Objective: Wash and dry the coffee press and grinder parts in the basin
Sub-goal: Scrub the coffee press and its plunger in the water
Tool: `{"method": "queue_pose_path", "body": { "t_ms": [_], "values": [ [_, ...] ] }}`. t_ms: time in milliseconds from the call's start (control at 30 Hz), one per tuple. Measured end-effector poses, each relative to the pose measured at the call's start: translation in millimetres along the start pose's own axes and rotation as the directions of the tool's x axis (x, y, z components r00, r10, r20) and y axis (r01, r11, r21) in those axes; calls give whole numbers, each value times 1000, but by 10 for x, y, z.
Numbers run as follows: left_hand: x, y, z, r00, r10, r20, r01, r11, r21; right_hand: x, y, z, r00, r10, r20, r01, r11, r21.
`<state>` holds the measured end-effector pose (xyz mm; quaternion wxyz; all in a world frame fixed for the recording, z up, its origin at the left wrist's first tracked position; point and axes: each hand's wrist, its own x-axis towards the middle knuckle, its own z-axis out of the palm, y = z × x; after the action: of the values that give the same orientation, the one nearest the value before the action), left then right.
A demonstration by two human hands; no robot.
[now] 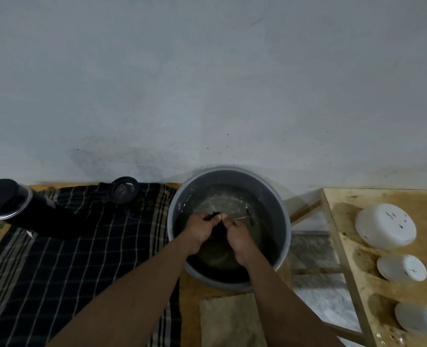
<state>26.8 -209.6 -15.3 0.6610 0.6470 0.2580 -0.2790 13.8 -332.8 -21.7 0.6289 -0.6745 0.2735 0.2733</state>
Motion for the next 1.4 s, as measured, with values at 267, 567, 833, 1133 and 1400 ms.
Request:
{"method": "queue_pose_path", "body": {
  "t_ms": [267, 567, 833, 1133, 1400],
  "values": [
    [43, 24, -16, 998, -47, -51, 42, 994, -101, 75, 75, 13, 987, -87, -132, 90, 996, 19],
    [86, 12, -13, 985, -4, -170, 8, 1000, 26, 95, 35, -206, 894, -249, -373, 124, 937, -327],
    [-146, 279, 28, 810, 502, -303, -387, 846, 367, 52, -118, -245, 884, -248, -396, 102, 929, -356],
    [-478, 657, -19, 625, 768, -142, -567, 571, 594, -53, -265, -120, 883, -245, -400, 169, 962, -215],
    [-596, 621, -51, 607, 785, -125, -600, 556, 576, -142, -280, -100, 878, -249, -408, 178, 963, -204]
  ]
}}
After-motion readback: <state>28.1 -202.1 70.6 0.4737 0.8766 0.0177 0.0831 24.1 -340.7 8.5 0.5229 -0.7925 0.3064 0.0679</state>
